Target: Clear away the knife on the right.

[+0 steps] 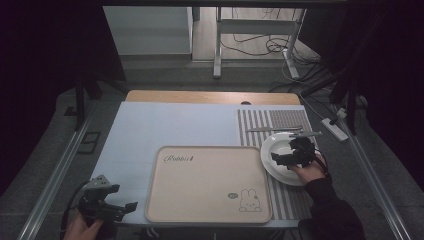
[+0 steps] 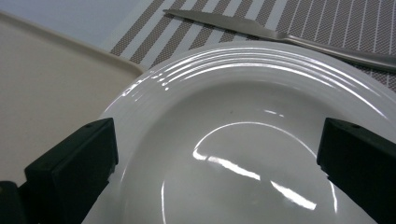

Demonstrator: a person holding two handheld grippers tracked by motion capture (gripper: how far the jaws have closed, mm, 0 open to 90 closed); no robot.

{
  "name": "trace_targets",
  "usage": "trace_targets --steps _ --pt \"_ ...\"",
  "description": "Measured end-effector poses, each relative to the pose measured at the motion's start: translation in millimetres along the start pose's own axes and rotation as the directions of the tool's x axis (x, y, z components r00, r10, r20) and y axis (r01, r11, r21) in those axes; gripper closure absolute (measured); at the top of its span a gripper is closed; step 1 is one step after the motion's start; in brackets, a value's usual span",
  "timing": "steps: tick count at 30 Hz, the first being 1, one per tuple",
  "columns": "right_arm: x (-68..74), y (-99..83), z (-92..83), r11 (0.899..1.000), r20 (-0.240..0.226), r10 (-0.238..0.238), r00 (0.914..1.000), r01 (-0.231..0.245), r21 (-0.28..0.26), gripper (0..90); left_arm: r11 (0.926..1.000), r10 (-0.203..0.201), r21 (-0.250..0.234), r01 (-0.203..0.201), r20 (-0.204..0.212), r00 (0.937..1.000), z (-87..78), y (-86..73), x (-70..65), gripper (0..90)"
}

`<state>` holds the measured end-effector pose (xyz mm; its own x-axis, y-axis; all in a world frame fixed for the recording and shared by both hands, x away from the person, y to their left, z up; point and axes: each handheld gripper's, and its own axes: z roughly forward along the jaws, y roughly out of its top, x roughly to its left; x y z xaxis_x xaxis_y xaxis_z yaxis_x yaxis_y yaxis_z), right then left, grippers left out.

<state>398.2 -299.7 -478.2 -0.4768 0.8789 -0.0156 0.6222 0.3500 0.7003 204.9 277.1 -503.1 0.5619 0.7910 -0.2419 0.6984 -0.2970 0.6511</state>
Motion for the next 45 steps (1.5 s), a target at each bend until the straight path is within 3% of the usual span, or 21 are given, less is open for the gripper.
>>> trace_targets --steps 12,25,45 --pt "-10.3 15.2 15.0 0.999 0.012 0.025 0.9996 -0.025 0.025 0.0 1.0000 -0.001 0.000 0.001 0.001 1.0000 0.1 0.1 0.2 1.6" --pt "-22.9 29.0 30.5 0.998 0.042 0.009 0.9991 -0.011 0.061 0.0 1.0000 -0.001 -0.001 0.001 0.002 1.0000 0.0 0.2 0.3 1.6" --pt "-57.7 58.2 53.6 0.995 0.099 0.050 0.9938 -0.058 0.077 0.0 1.0000 0.002 -0.002 -0.002 0.003 1.0000 0.0 0.1 0.3 1.6"
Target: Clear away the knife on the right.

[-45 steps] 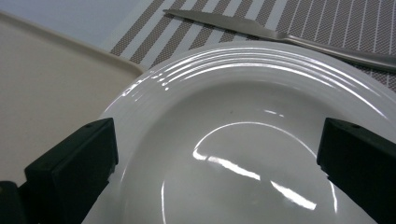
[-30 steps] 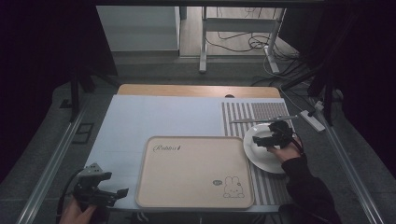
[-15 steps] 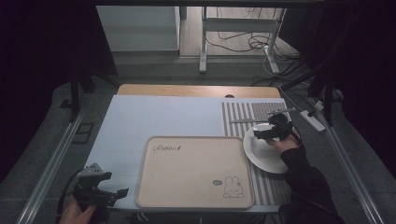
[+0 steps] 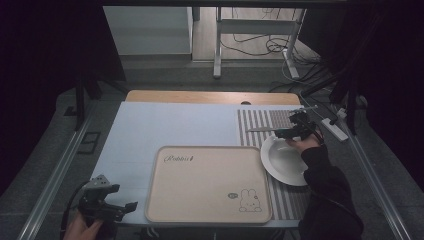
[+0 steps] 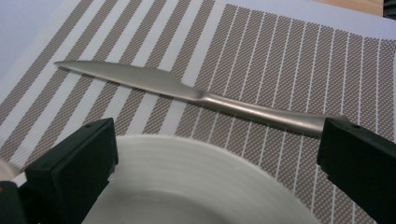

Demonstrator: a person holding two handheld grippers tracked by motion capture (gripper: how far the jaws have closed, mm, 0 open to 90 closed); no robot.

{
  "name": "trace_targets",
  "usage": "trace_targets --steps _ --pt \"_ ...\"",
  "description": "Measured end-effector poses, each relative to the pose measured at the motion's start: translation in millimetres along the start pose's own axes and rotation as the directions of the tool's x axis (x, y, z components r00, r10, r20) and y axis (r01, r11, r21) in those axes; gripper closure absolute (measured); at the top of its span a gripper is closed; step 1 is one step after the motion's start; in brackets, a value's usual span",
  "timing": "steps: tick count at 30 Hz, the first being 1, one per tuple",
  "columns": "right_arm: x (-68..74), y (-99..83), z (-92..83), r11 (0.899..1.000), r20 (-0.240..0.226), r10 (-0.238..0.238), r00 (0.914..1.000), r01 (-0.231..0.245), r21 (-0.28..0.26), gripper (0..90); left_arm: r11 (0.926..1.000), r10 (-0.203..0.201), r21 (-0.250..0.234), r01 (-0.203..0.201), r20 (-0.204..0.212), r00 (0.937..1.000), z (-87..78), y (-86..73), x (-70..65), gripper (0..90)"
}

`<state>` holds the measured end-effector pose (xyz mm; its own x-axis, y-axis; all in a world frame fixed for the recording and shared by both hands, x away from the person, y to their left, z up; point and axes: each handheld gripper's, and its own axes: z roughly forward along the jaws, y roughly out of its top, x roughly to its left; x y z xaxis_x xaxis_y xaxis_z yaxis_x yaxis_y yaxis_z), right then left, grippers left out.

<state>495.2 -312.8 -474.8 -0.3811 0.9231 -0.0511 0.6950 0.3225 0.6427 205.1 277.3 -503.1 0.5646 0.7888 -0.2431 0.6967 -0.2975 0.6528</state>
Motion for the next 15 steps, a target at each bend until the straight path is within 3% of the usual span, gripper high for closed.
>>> trace_targets --steps 10,12,13,14,15 --pt "-12.4 9.5 12.3 1.000 0.025 0.002 0.9997 -0.003 0.013 2.2 1.0000 0.001 -0.001 -0.001 0.000 1.0000 0.0 0.0 0.0 1.6" --pt "-14.5 11.5 13.5 1.000 0.022 -0.006 0.9997 0.005 0.015 7.4 1.0000 0.001 -0.001 -0.001 0.000 1.0000 0.0 0.0 -0.1 1.6" --pt "-16.8 13.8 14.5 1.000 0.030 -0.020 0.9994 0.019 0.014 15.2 1.0000 0.001 0.000 -0.001 0.000 1.0000 0.0 0.1 0.0 1.6" --pt "-16.8 13.8 14.5 1.000 0.030 -0.020 0.9994 0.019 0.014 15.2 1.0000 0.001 0.000 -0.001 0.000 1.0000 0.0 0.1 0.0 1.6" --pt "-19.3 16.6 15.3 1.000 0.027 -0.025 0.9993 0.024 0.017 26.3 1.0000 0.001 -0.001 -0.001 0.000 1.0000 0.1 0.0 -0.1 1.6"
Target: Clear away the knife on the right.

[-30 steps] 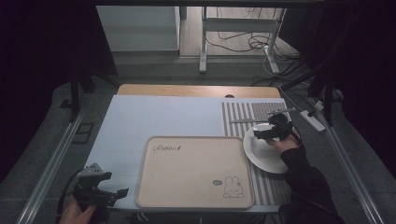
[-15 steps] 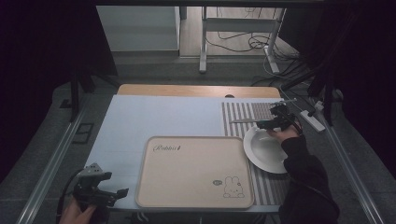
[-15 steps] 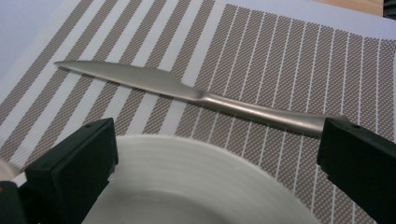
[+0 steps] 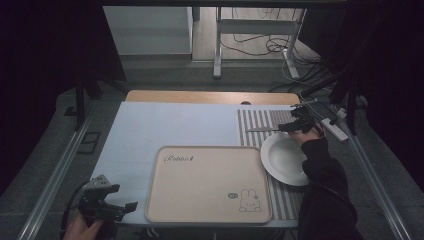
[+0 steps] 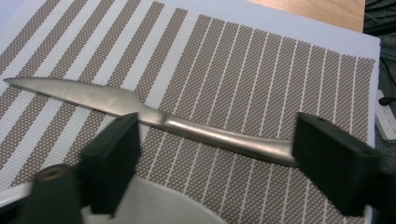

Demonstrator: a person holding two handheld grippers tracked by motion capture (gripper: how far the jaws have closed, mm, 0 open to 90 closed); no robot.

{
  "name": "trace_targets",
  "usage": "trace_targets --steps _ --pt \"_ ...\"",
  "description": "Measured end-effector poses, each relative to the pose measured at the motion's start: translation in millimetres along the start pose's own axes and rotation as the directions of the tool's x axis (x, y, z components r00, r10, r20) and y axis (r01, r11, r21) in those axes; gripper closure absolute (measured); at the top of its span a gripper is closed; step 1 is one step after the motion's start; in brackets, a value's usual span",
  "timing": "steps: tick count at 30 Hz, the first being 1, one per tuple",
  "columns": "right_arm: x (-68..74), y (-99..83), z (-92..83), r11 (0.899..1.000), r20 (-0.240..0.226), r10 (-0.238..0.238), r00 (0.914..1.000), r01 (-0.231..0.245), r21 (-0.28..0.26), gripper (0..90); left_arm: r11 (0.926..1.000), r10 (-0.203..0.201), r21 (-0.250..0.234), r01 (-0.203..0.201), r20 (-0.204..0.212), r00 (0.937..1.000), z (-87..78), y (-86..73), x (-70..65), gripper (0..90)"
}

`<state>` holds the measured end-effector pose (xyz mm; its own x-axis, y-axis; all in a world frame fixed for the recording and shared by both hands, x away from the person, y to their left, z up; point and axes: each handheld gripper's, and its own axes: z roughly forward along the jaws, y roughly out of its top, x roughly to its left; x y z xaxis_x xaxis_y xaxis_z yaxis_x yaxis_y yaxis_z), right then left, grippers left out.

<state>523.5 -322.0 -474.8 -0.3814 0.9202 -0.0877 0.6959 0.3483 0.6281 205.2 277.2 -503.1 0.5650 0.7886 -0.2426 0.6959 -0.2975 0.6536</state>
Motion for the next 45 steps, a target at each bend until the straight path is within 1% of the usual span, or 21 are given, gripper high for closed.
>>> trace_targets --steps 1,3,4,5,6,7,8,10,14,16,19,20,23,24,30,31,35,36,38,42,45 --pt "0.0 0.0 0.0 1.000 0.000 0.000 1.0000 0.000 0.000 26.3 1.0000 0.000 0.000 0.000 0.000 1.0000 0.0 0.0 0.0 1.6" --pt "-3.5 4.2 1.8 1.000 -0.005 -0.001 1.0000 0.001 0.004 44.9 1.0000 0.001 0.000 -0.001 0.000 1.0000 0.0 0.0 0.0 1.6" --pt "-5.5 5.7 2.6 1.000 -0.019 0.002 0.9998 -0.002 0.014 51.9 1.0000 0.000 0.000 0.000 0.000 1.0000 0.0 0.0 0.0 1.6" --pt "-5.5 5.7 2.6 1.000 -0.019 0.002 0.9998 -0.002 0.014 51.9 1.0000 0.000 0.000 0.000 0.000 1.0000 0.0 0.0 0.0 1.6" --pt "-9.8 8.4 5.4 0.999 -0.050 0.024 0.9984 -0.022 0.037 65.2 1.0000 0.001 0.000 -0.001 0.000 1.0000 -0.1 0.0 0.0 1.6" --pt "-9.8 8.4 5.4 0.999 -0.050 0.024 0.9984 -0.022 0.037 65.2 1.0000 0.002 0.000 -0.002 0.000 1.0000 -0.1 0.0 0.0 1.6" --pt "-13.0 10.4 8.3 0.998 -0.089 0.027 0.9957 -0.022 0.058 78.2 1.0000 0.002 0.000 -0.002 0.000 1.0000 -0.1 0.0 0.0 1.6" --pt "-15.5 11.7 11.4 0.998 -0.093 0.021 0.9954 -0.015 0.067 90.0 1.0000 0.003 0.000 -0.003 0.000 1.0000 -0.2 -0.1 0.0 1.6" --pt "-18.6 13.5 16.8 0.996 -0.070 0.026 0.9972 -0.020 0.083 90.0 1.0000 0.005 0.000 -0.005 0.000 1.0000 -0.2 -0.1 -0.1 1.6" --pt "-22.8 13.9 23.8 0.994 -0.030 0.026 0.9992 -0.023 0.103 90.0 1.0000 0.006 0.000 -0.006 0.000 1.0000 -0.2 0.0 -0.1 1.6" --pt "-26.5 13.3 28.3 0.993 -0.015 0.033 0.9993 -0.031 0.115 90.0 1.0000 0.005 0.000 -0.005 0.000 1.0000 -0.2 0.0 0.0 1.6" --pt "-29.6 11.4 32.7 0.991 0.003 0.027 0.9996 -0.027 0.131 90.0 1.0000 0.006 0.000 -0.006 0.000 1.0000 -0.2 0.0 0.0 1.6" --pt "-31.9 9.0 34.2 0.991 0.016 0.014 0.9998 -0.016 0.134 90.0 1.0000 0.006 0.000 -0.006 -0.001 1.0000 -0.2 -0.1 -0.2 1.6" --pt "-34.3 6.5 33.9 0.989 0.031 -0.002 0.9995 -0.002 0.149 90.0 1.0000 0.007 0.000 -0.007 -0.001 1.0000 -0.1 0.0 -0.3 1.6" --pt "-41.4 -2.1 25.3 0.986 0.023 0.009 0.9997 -0.013 0.168 90.0 0.9999 0.010 0.005 -0.010 -0.004 0.9999 0.0 0.1 -0.8 1.6" --pt "-44.0 -6.9 20.7 0.984 0.005 0.017 0.9998 -0.018 0.176 90.0 0.9999 0.009 0.005 -0.009 -0.004 0.9999 0.1 0.2 -0.9 1.6" --pt "-47.1 -14.8 14.3 0.984 -0.023 0.025 0.9994 -0.020 0.178 90.0 1.0000 0.007 0.007 -0.007 -0.005 1.0000 0.4 0.5 -0.8 1.6" --pt "-47.9 -19.0 10.3 0.983 -0.042 0.026 0.9988 -0.017 0.184 90.0 1.0000 0.007 0.007 -0.006 -0.005 1.0000 0.5 0.5 -0.8 1.6" --pt "-47.7 -20.7 8.3 0.981 -0.044 0.021 0.9988 -0.012 0.191 90.0 0.9999 0.006 0.009 -0.006 -0.006 1.0000 0.6 0.7 -0.8 1.6" --pt "-44.9 -27.5 1.4 0.978 -0.080 0.005 0.9968 0.011 0.209 90.0 0.9999 0.007 0.009 -0.007 -0.006 1.0000 0.8 0.8 -0.9 1.6" --pt "-44.6 -29.2 -0.1 0.978 -0.074 0.012 0.9972 0.004 0.207 90.0 0.9999 0.007 0.010 -0.007 -0.006 1.0000 0.9 0.9 -0.6 1.6"
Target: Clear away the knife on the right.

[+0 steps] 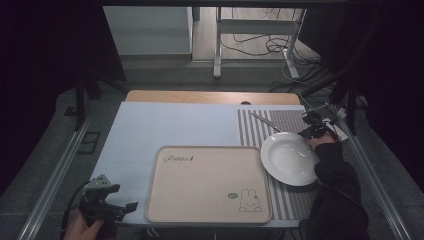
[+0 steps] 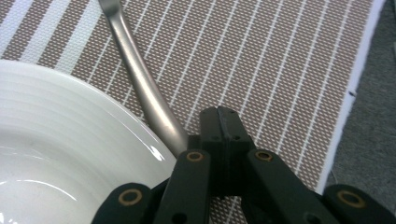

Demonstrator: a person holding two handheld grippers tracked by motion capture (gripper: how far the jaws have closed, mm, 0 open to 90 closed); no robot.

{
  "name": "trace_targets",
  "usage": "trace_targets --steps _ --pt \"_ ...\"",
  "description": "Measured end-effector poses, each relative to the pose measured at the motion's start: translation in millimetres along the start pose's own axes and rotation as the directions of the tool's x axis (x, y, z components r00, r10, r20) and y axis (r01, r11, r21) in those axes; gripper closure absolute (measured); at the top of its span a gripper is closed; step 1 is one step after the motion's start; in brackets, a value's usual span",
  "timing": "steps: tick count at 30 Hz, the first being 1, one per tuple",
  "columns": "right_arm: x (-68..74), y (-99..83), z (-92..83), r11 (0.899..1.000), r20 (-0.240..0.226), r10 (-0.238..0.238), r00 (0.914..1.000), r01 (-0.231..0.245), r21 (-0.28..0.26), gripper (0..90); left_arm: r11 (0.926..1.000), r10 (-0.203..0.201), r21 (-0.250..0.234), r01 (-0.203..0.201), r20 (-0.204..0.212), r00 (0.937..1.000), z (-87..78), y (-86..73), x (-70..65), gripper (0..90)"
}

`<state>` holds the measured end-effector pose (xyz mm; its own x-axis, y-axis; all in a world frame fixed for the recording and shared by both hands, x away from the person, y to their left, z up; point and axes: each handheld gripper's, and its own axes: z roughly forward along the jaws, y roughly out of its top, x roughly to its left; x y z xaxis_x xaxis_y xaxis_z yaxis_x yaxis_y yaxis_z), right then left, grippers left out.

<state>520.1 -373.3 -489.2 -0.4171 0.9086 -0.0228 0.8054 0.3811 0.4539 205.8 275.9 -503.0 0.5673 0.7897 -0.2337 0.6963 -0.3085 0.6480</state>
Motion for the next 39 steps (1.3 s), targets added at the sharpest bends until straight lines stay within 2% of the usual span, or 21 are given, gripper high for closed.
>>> trace_targets --steps 2,4,5,6,7,8,9,11,12,14,15,16,18,22,29,32,35,39 --pt "-4.1 -1.7 -0.7 1.000 -0.027 0.017 0.9995 -0.017 -0.001 90.0 1.0000 0.001 0.000 -0.001 0.000 1.0000 0.1 0.1 0.0 1.6" --pt "-5.0 -1.4 -0.7 1.000 -0.024 0.024 0.9994 -0.024 -0.002 89.8 1.0000 0.000 0.000 0.000 0.000 1.0000 0.1 0.1 0.0 1.6" --pt "-6.7 0.7 -2.5 0.999 0.003 0.029 0.9996 -0.029 -0.021 80.5 1.0000 -0.001 0.000 0.001 0.000 1.0000 0.1 0.1 0.1 1.6" --pt "-6.7 0.7 -2.5 0.999 0.003 0.029 0.9996 -0.029 -0.021 80.5 1.0000 -0.001 0.000 0.001 0.001 1.0000 0.1 0.2 0.2 1.6" --pt "-9.0 5.0 -5.5 0.998 0.015 0.048 0.9987 -0.047 -0.047 66.9 1.0000 -0.002 0.000 0.002 0.001 1.0000 0.2 0.2 0.2 1.6" --pt "-9.6 8.0 -6.6 0.998 0.029 0.051 0.9983 -0.049 -0.047 59.6 1.0000 0.000 0.000 0.000 0.001 1.0000 0.2 0.3 0.3 1.6" --pt "-9.6 8.0 -6.6 0.998 0.029 0.051 0.9983 -0.049 -0.047 59.6 1.0000 0.001 0.001 -0.001 0.001 1.0000 0.3 0.3 0.2 1.6" --pt "-9.8 14.1 -7.0 0.997 0.049 0.056 0.9972 -0.054 -0.049 42.2 1.0000 0.003 0.000 -0.003 0.000 1.0000 0.4 0.3 0.0 1.6" --pt "-9.6 17.2 -6.3 0.997 0.045 0.066 0.9968 -0.064 -0.046 34.4 1.0000 0.002 0.000 -0.002 -0.001 1.0000 0.4 0.3 -0.1 1.6" --pt "-7.7 23.1 -4.9 0.996 0.050 0.076 0.9959 -0.073 -0.052 22.0 1.0000 0.002 -0.001 -0.002 0.000 1.0000 0.3 0.2 0.0 1.6" --pt "-3.7 28.3 -2.8 0.995 0.057 0.078 0.9953 -0.074 -0.063 9.5 1.0000 0.002 -0.001 -0.002 0.000 1.0000 0.3 0.2 0.0 1.6" --pt "-3.7 28.3 -2.8 0.995 0.057 0.078 0.9953 -0.074 -0.063 9.5 1.0000 0.003 -0.001 -0.003 0.000 1.0000 0.3 0.2 0.0 1.6" --pt "1.8 34.1 0.4 0.996 0.070 0.074 0.9948 -0.070 -0.057 0.8 1.0000 0.003 -0.001 -0.003 0.000 1.0000 0.2 0.2 0.0 1.6" --pt "11.7 42.4 7.6 0.998 0.077 0.052 0.9957 -0.051 -0.023 0.0 1.0000 0.003 -0.001 -0.003 0.000 1.0000 0.2 0.2 -0.2 1.6" --pt "26.8 51.8 25.4 1.000 0.044 0.019 0.9988 -0.019 0.009 0.7 1.0000 0.004 -0.002 -0.004 0.001 1.0000 0.1 0.1 -0.1 1.6" --pt "31.6 53.0 35.0 0.999 0.049 -0.011 0.9987 0.009 0.038 6.5 1.0000 0.004 -0.002 -0.004 0.001 1.0000 0.0 0.0 -0.1 1.6" --pt "30.6 52.5 37.9 0.998 0.059 -0.024 0.9980 0.021 0.052 7.6 1.0000 0.004 -0.002 -0.004 0.001 1.0000 0.0 0.0 0.0 1.6" --pt "25.6 50.8 34.6 0.999 0.032 -0.020 0.9993 0.019 0.051 16.0 1.0000 0.004 -0.002 -0.004 0.001 1.0000 0.0 0.0 -0.1 1.6"
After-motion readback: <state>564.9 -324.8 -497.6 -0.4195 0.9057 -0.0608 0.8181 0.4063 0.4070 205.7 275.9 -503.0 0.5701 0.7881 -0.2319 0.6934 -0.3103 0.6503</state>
